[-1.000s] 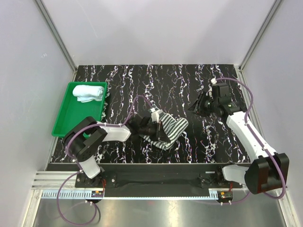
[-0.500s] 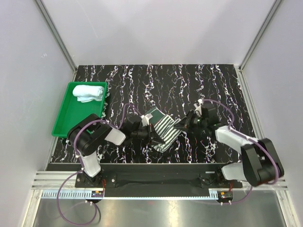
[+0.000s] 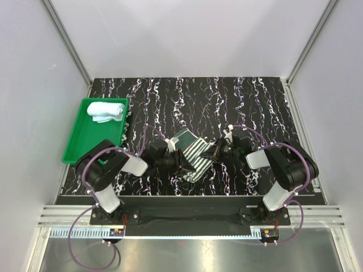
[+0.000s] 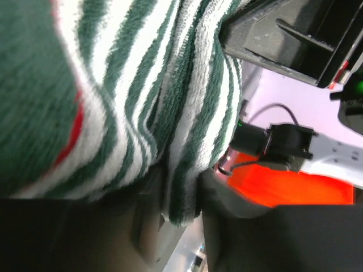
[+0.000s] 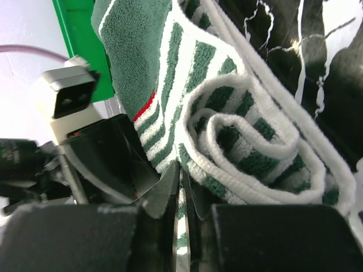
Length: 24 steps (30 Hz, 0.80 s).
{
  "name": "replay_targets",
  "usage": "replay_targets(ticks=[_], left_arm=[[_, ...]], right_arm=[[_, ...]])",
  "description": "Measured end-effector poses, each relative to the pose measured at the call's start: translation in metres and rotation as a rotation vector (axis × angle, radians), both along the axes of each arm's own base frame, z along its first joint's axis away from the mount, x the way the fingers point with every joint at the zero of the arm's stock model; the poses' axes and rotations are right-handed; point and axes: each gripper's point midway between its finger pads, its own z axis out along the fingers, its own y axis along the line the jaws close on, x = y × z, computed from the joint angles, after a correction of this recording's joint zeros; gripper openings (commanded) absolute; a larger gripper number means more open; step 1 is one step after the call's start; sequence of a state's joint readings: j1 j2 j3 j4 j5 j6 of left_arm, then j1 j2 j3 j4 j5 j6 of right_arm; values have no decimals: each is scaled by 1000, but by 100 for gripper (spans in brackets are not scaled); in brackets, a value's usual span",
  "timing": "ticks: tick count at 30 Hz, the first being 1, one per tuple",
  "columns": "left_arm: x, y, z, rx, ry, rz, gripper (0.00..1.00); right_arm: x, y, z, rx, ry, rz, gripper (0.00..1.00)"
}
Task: Roll the towels
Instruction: Roll the towel
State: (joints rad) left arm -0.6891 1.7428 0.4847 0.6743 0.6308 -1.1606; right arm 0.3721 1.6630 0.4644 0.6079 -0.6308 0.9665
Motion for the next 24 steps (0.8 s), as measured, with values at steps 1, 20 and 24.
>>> replay_targets(ticks=[1,20,24], left_arm=[[1,2,0,24,-15,7,52],[-5,5,71,510,-799,-220,76],[-22,-5,54,593,-916,-345,77]], right_arm=[[1,0,-1,1,-2,0,11],[10,9,-5,-53,-22,37,10],[11,12,-6,-66,-23,47,10]])
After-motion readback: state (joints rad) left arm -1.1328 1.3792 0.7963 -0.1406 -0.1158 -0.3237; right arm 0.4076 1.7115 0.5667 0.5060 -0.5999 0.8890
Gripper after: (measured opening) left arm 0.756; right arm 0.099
